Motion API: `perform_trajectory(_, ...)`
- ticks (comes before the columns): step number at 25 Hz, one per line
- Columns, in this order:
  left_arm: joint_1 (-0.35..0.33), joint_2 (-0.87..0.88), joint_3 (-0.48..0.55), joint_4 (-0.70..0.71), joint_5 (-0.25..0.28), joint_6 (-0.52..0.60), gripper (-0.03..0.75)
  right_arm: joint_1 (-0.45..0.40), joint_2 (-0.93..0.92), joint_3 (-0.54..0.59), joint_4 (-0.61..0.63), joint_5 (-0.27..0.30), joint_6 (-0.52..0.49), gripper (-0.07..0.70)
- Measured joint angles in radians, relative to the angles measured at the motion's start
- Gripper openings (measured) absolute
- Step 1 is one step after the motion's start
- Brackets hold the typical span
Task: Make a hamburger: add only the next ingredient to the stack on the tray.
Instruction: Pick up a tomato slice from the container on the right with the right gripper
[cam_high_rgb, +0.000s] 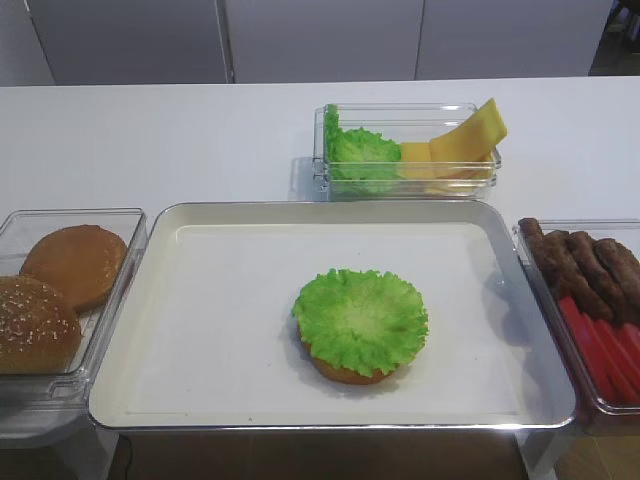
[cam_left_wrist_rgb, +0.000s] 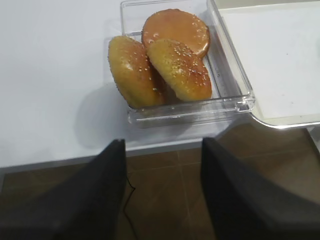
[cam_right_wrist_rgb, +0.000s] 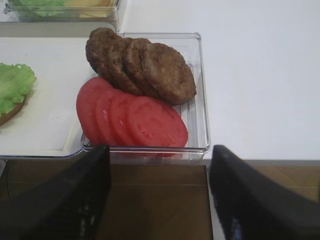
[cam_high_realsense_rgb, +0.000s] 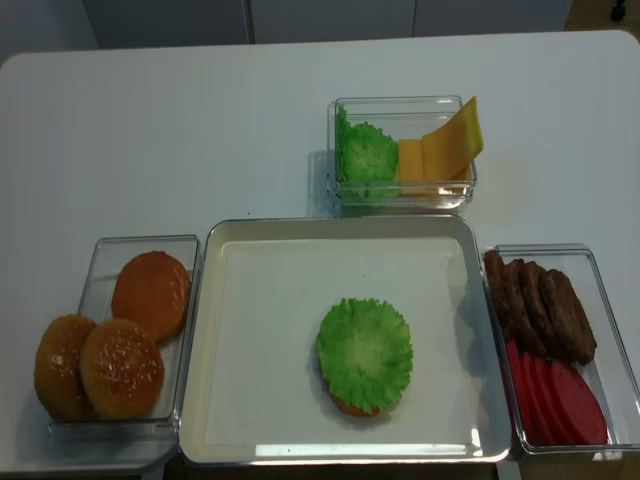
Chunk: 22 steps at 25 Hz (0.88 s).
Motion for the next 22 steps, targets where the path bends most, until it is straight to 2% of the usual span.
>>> perform_trajectory(22,0.000,0.000,0.000,0.000,0.000,0.000,0.359,0.000,0.000,0.000,0.000,0.000,0.000,0.484)
